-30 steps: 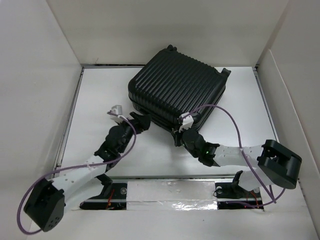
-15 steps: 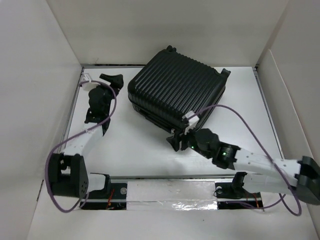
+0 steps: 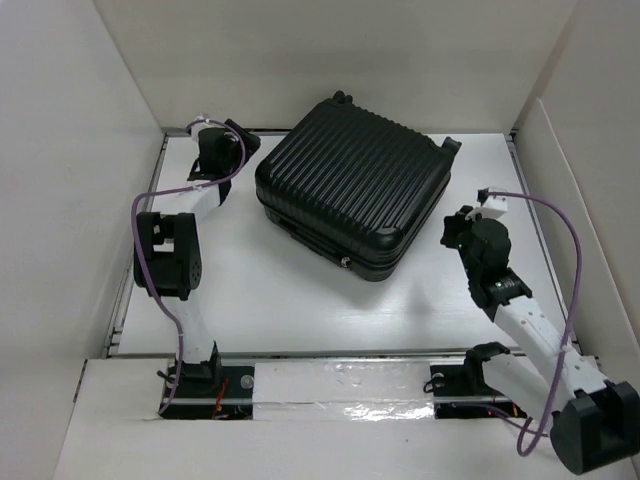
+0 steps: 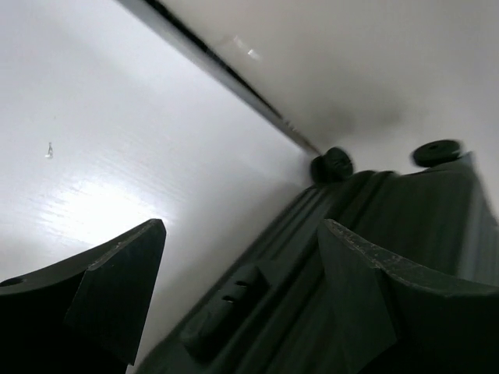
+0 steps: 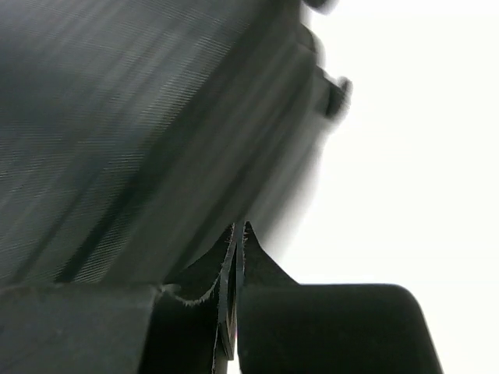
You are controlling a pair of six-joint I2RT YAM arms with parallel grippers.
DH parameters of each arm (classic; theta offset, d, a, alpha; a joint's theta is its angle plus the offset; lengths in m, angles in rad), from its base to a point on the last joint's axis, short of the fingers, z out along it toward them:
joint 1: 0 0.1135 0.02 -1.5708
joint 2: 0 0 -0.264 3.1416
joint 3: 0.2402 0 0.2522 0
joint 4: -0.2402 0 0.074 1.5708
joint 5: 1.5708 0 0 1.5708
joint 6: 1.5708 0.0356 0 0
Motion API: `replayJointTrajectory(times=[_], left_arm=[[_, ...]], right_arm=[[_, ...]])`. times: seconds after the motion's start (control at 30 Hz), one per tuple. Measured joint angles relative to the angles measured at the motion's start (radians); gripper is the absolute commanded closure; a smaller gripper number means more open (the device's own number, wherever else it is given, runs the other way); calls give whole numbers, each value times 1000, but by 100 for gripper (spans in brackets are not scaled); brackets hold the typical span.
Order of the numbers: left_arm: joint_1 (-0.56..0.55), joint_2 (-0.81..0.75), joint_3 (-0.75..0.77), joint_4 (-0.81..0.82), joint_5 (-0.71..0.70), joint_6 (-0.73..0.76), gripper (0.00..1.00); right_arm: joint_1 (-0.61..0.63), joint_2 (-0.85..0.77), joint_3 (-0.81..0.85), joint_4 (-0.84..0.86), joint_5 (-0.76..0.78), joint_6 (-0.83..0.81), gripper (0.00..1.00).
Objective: Pack the luggage
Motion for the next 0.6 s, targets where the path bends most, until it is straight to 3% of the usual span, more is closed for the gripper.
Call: replayJointTrajectory(times=[0.13, 0.37, 0.6], left_arm=[[-5, 103, 95, -79, 34, 42, 23], [-35, 156, 122, -104, 81, 73, 24], [-18, -50, -254, 139, 20, -18, 25]], right_arm=[[-117, 144, -29, 45, -75, 12, 100], [-130, 422, 42, 134, -209, 22, 100], [-126, 618, 148, 149, -236, -20, 100]])
